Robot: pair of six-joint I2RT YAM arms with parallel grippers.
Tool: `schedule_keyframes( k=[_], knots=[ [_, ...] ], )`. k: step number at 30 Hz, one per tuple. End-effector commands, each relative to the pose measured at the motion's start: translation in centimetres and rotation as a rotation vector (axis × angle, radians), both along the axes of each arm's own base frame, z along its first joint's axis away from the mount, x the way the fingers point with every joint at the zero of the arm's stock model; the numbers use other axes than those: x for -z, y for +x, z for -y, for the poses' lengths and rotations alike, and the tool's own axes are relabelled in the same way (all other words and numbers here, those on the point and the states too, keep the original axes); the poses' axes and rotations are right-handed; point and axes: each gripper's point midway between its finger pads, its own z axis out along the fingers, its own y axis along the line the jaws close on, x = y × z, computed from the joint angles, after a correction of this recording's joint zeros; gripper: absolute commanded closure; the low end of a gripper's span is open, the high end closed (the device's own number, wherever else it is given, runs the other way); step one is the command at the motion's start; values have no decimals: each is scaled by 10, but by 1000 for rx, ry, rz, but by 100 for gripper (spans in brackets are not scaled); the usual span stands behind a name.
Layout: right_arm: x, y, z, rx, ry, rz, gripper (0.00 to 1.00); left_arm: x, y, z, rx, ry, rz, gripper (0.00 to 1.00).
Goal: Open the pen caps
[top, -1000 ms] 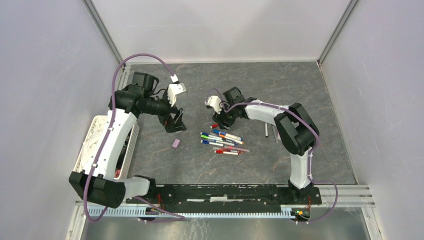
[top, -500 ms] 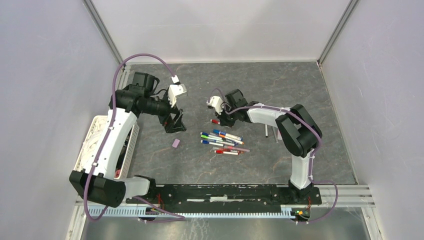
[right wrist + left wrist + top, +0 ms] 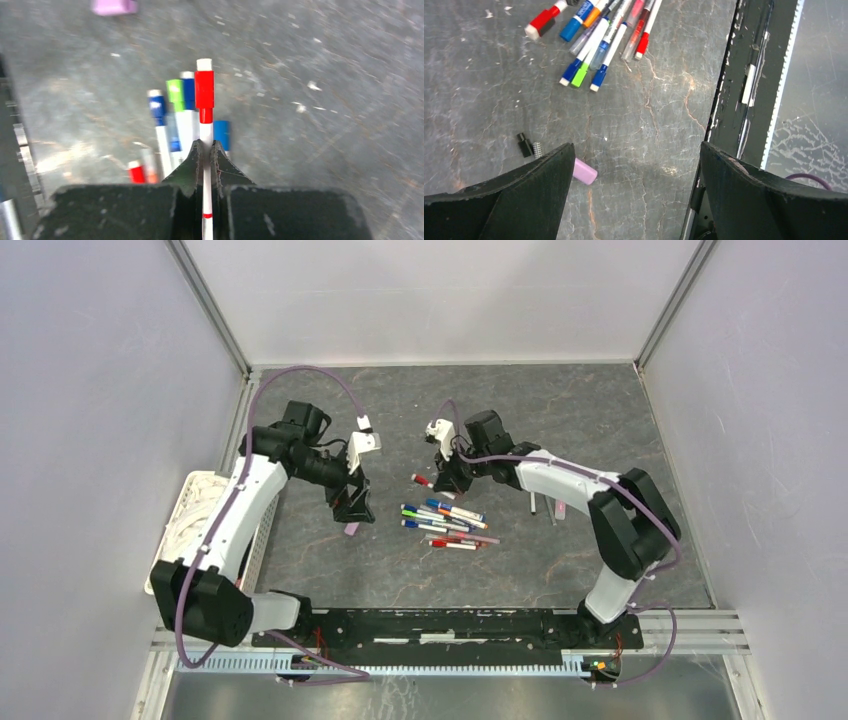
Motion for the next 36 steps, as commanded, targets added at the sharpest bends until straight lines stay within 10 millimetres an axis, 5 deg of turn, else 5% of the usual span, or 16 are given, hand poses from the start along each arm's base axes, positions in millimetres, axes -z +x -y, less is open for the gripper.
schedule_keyframes(
  k=[1,8,21,25,31,33,36],
  knots=[
    [-38,-58,-25,-125,177,-125,100,11,-3,14,139,-52,47,0],
    [-74,-108,-49,-267,359,-222,100,22,-6,28,213,-63,24,5],
    [-106,-119,-78,-358,407,-237,100,28,-17,41,274,-74,34,18],
    [-108,-117,-83,-365,401,-239,100,28,-18,43,283,-73,33,39],
    [-106,-114,-84,-354,372,-248,100,33,-19,41,298,-33,48,91],
    [-103,-115,-85,-346,371,-264,74,34,-19,41,298,-31,47,97],
    [-99,-122,-87,-358,402,-303,50,30,-21,43,304,-48,52,98]
  ],
)
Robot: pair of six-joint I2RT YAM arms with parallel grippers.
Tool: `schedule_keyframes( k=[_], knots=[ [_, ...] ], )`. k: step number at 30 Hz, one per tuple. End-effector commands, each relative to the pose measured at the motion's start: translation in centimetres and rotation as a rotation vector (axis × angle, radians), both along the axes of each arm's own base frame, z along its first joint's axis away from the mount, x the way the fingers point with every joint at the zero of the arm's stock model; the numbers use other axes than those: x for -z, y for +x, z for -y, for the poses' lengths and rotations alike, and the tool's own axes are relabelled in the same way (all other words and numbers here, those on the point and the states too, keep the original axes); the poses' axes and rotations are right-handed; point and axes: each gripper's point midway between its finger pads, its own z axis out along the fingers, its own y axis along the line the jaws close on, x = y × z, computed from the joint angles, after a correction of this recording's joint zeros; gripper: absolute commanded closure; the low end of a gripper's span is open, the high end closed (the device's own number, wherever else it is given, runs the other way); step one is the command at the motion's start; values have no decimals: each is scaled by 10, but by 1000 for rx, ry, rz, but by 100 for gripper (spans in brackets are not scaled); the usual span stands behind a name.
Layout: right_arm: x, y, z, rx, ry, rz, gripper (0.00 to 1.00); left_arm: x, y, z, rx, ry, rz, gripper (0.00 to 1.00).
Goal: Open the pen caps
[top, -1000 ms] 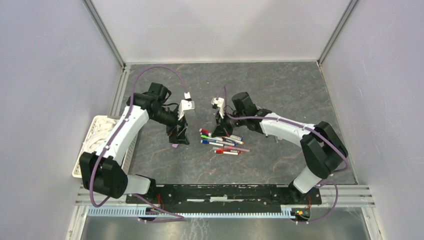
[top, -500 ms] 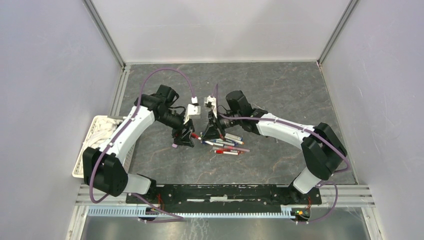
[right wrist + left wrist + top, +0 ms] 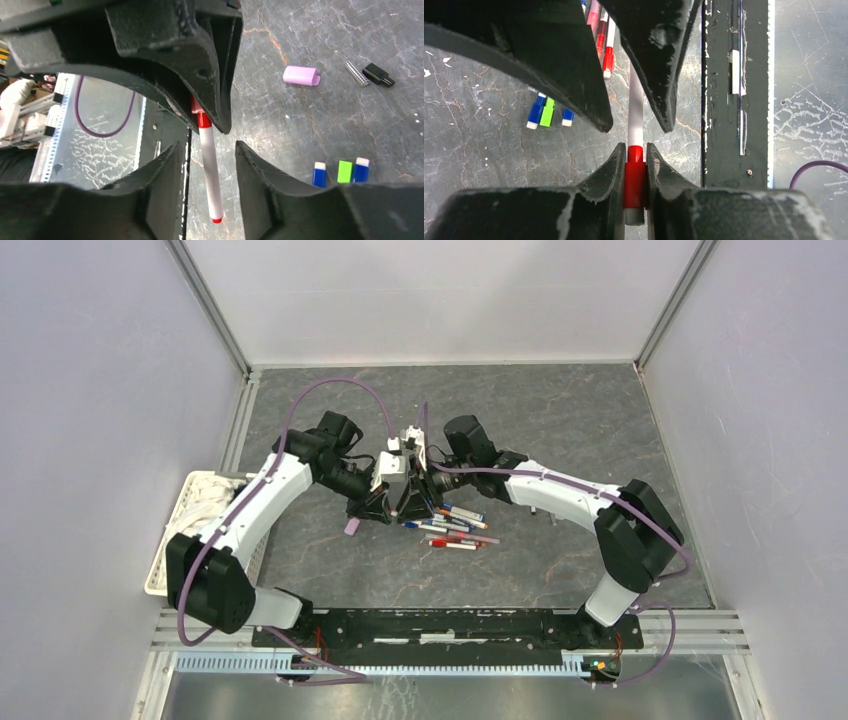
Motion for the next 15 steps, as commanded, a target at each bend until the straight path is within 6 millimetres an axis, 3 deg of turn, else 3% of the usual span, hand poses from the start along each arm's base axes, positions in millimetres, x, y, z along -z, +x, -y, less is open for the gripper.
schedule_keyframes(
  k=[1,3,7,10,13,15],
  knots=[
    [-4,-6,-9,-26,52,-29,47,-8,0,4,37,-41,61,98],
    [-2,-10,-10,-38,67,-50,47,-11,-3,6,46,-57,67,98],
    [-5,-12,-14,-64,89,-77,55,-14,-7,6,65,-66,72,98],
    [-6,-12,-16,-83,93,-88,70,-15,-10,5,76,-65,73,98],
    [-9,-13,-16,-93,99,-93,94,-13,-11,3,85,-57,76,98],
    [-10,-14,-14,-94,92,-86,100,-10,-12,0,91,-39,78,98]
  ],
)
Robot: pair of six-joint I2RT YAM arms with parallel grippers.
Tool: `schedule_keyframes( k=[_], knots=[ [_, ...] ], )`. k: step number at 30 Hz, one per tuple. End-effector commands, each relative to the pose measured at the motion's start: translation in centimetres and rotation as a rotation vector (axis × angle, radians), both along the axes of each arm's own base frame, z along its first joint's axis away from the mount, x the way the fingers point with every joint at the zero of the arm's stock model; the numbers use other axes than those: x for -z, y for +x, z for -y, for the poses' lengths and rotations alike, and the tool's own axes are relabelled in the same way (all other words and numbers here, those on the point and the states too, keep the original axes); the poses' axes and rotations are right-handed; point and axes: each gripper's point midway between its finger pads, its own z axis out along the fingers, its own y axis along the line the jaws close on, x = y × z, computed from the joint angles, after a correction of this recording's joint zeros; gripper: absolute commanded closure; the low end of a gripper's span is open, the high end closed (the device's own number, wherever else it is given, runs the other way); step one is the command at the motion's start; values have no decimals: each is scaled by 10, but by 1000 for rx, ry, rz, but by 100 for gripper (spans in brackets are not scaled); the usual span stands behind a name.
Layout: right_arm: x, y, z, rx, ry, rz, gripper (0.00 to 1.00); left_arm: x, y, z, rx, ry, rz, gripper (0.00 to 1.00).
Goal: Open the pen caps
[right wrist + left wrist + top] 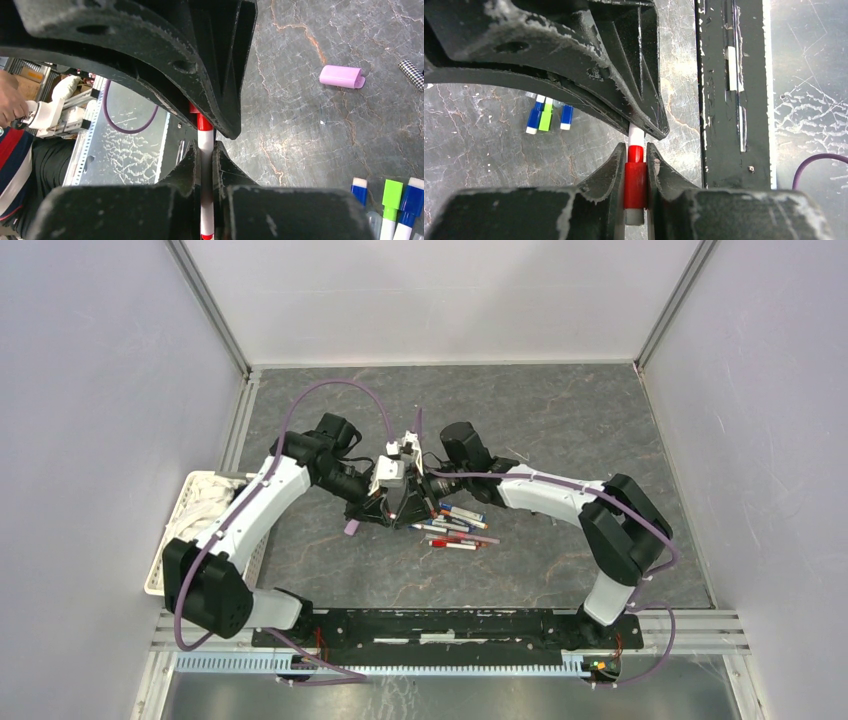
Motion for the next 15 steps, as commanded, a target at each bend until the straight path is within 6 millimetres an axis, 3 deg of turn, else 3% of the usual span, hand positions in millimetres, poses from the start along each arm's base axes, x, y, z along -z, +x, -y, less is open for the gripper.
schedule_keyframes(
  k=[1,7,15],
  knots=[
    [-14,2,-3,-13,30,36,100,-4,-5,-2,56,-5,53,98],
    [20,4,27,36,-120,31,100,5,9,-26,53,147,142,98],
    [51,-3,73,126,-193,11,100,-18,42,-68,8,206,210,98]
  ],
)
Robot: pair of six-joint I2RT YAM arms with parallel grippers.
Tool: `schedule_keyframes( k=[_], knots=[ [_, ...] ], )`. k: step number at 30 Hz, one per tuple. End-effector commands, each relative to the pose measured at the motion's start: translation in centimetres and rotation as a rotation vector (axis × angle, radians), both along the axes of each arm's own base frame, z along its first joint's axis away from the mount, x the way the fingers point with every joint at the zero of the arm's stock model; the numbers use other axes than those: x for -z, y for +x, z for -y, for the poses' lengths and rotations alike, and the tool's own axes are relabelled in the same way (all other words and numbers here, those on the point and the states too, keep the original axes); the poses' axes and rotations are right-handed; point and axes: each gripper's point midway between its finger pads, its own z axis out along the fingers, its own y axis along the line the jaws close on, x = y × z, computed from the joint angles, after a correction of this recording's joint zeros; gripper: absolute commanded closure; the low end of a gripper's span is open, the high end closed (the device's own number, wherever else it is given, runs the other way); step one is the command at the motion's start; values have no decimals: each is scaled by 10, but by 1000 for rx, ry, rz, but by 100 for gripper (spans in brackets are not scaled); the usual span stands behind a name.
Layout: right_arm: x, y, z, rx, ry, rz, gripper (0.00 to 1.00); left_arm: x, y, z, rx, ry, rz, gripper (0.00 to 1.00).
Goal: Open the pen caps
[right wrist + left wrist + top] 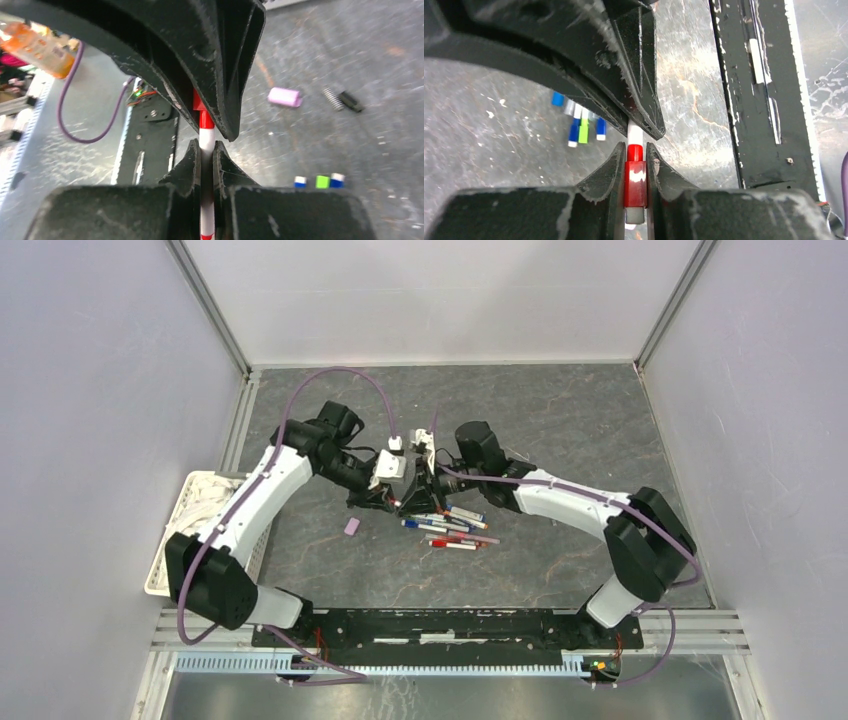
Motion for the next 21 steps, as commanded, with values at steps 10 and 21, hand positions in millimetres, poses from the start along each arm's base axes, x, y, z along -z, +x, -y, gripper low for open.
schedule_keyframes(
  k=[10,21],
  knots=[
    [54,2,88,210,-230,-142,100,22,27,-69,-158,127,2,98],
    [62,121,215,1073,-444,3,100,113,47,-61,-371,119,14,98]
  ],
)
